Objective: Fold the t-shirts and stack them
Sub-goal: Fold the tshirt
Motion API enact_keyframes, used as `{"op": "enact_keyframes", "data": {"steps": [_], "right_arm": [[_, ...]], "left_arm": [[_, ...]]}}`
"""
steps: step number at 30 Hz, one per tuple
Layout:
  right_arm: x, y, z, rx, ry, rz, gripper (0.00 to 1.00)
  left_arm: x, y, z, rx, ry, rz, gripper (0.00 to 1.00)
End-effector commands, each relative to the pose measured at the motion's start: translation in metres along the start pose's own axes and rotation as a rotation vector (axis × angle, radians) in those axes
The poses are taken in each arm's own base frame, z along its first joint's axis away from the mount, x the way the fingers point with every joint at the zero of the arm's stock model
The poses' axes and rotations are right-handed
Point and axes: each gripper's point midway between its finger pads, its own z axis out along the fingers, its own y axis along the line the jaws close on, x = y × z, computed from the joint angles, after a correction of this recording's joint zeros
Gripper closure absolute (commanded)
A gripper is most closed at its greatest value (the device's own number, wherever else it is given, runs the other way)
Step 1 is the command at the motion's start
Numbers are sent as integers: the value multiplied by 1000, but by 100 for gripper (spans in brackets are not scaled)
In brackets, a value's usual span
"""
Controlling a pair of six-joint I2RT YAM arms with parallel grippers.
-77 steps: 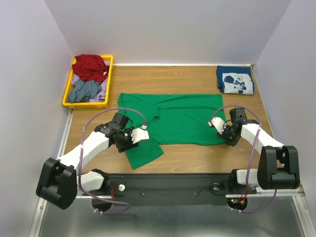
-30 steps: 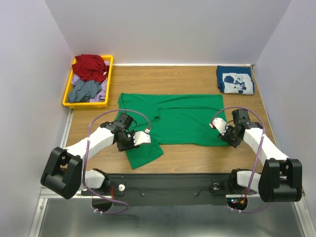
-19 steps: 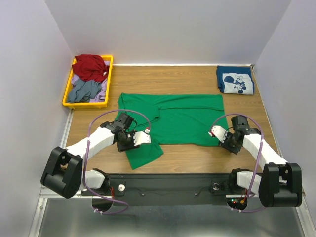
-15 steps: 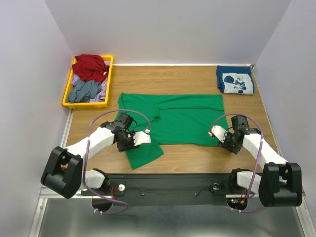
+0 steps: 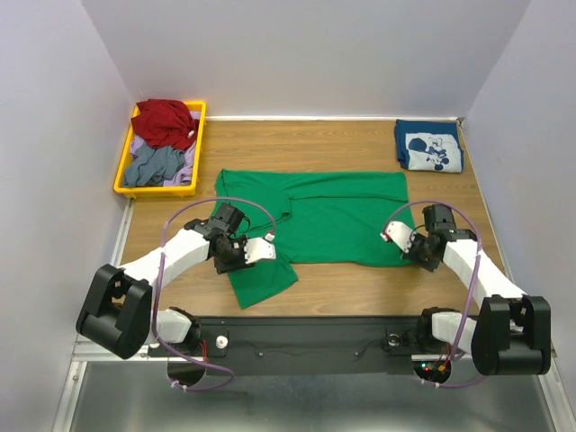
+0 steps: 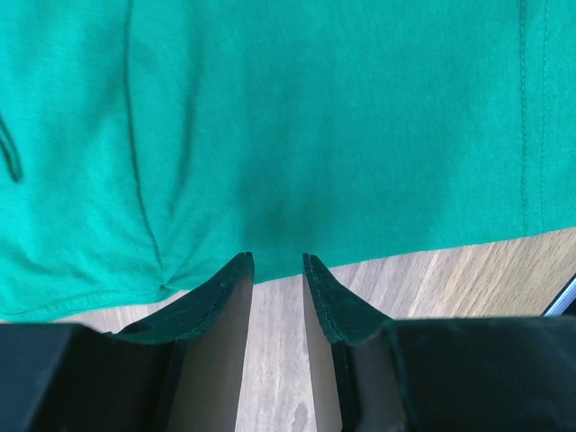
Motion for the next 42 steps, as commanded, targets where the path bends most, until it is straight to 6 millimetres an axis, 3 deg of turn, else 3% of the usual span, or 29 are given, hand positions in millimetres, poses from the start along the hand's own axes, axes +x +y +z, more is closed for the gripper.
{"op": "enact_keyframes", "data": {"steps": [1,4,8,9,10,14,24,28,35,40,42], "right_arm": [[-28,-28,-24,71,-84,-10,100],[-30,-28,-28,63,-90,-22,99],[-24,-20,-23,27,-70,-38,82],[-23,-16,-21,11,-64,-39,74],[-22,-12,-19,-11,-65,-42,59],[-19,-1,-9,-65,-57,-44,55],[-8,14,12,-115,-31,-38,60],[0,18,18,-110,-8,-43,74],[-5,9,17,-89,-11,-12,100],[-7,5,15,-79,-12,-9,100],[-8,3,15,-77,-12,-7,99]], "left_arm": [[-14,7,-13,-14,-38,20,60],[-13,6,-13,-10,-35,20,60],[-13,7,-12,-15,-38,21,60],[-13,6,-12,-13,-39,20,60],[-13,6,-12,-12,-40,20,60],[-12,5,-9,-4,-36,18,60],[-8,3,-4,14,-16,13,57],[-6,1,-1,26,-5,5,56],[6,5,12,-26,63,18,52],[16,-4,23,-9,109,32,52],[20,-8,28,2,125,38,58]]}}
